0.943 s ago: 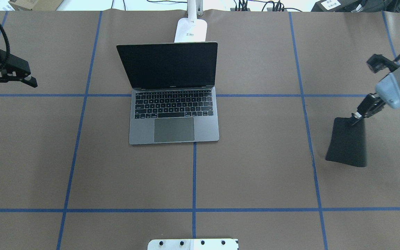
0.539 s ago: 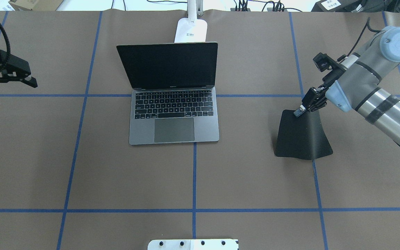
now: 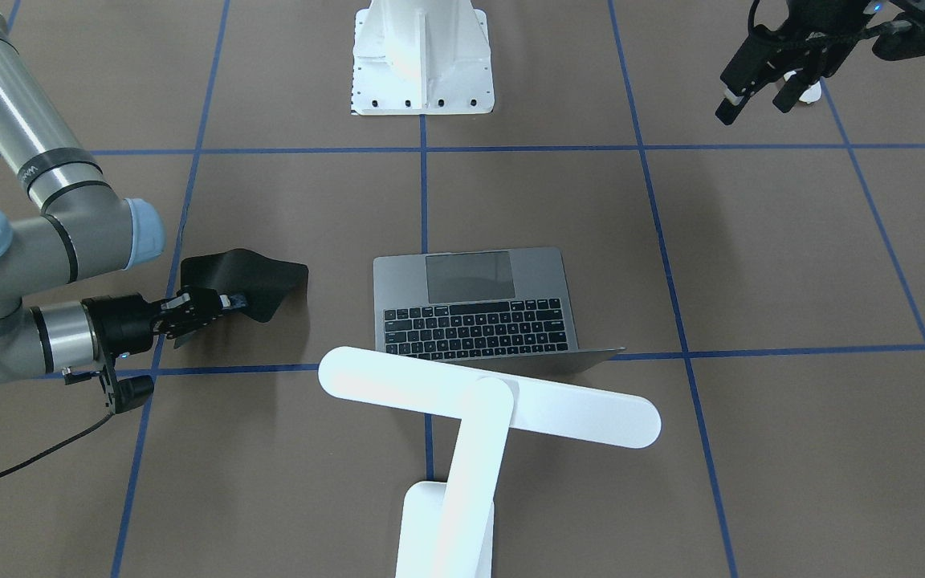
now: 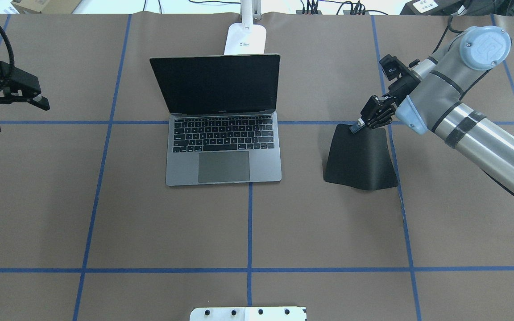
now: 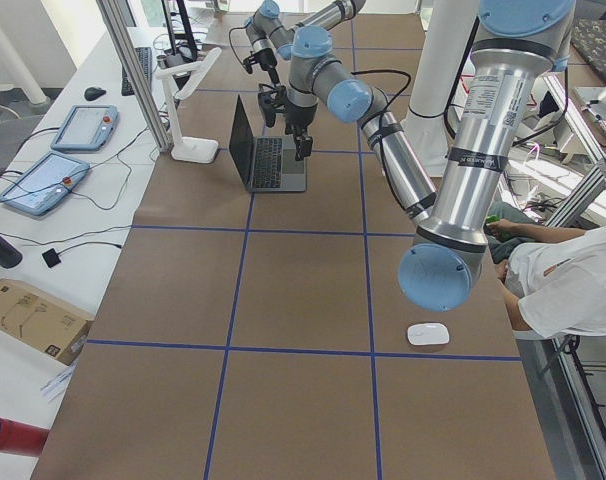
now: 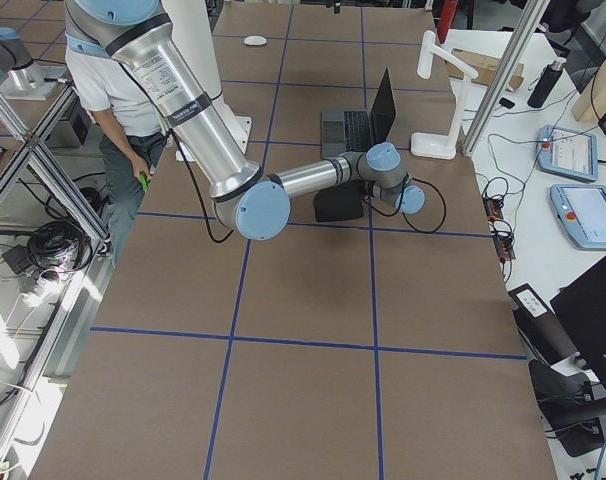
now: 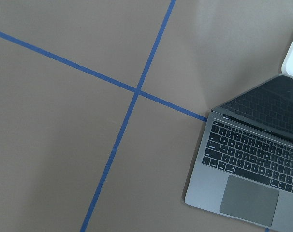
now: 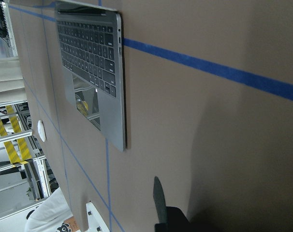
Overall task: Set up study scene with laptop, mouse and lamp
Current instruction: 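Carry the black mouse pad with the right gripper and lay it beside the laptop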
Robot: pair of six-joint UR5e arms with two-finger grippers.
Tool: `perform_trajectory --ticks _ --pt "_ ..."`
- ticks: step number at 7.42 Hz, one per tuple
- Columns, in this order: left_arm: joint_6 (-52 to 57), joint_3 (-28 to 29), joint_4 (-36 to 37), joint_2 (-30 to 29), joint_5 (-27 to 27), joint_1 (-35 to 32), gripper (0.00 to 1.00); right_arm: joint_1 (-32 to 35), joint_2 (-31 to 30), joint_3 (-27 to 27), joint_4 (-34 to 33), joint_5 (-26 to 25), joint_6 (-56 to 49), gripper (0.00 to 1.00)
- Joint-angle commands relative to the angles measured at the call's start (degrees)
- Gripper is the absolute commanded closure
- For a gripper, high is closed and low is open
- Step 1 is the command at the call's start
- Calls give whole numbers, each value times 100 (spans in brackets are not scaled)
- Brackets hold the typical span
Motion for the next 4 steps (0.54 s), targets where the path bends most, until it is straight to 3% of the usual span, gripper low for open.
perform_trajectory --ticks 1,2,4 --pt "0 4 0 -10 9 0 0 -60 197 -192 4 211 15 89" --pt "0 4 0 -10 0 -9 0 -103 284 -357 4 472 15 66" --pt "0 -14 0 -10 0 -26 0 -148 452 -639 4 878 15 46"
